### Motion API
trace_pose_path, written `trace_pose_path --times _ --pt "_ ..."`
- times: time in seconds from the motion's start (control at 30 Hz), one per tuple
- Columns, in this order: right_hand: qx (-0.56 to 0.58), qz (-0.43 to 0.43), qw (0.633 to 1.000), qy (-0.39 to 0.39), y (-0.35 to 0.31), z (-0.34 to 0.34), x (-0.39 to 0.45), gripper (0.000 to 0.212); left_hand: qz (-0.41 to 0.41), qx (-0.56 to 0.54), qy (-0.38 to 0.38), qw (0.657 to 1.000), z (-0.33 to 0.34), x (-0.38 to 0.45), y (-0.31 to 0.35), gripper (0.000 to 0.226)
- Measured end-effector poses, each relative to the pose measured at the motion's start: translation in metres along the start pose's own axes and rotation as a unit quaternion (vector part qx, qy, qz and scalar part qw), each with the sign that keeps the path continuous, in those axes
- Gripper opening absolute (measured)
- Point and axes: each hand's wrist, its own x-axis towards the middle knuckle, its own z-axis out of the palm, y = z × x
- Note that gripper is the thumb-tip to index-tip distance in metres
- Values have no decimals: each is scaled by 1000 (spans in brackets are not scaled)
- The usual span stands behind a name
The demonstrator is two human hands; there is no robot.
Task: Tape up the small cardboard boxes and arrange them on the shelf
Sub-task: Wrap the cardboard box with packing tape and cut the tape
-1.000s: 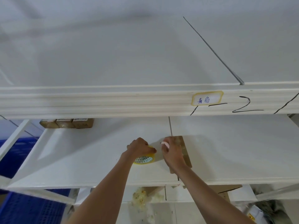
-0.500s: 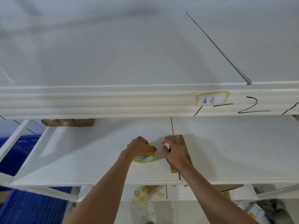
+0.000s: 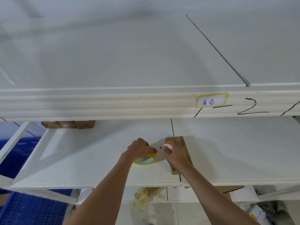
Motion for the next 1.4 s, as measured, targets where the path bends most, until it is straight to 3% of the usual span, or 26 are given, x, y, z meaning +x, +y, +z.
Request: trace_pose_path --times 0.4,1.4 --pt "-6 1 1000 21 -4 0 -2 14 3 -6 -4 1000 0 0 -1 50" --pt "-47 -25 998 -13 -12 -6 -3 16 6 -18 -7 1000 0 2 -4 45"
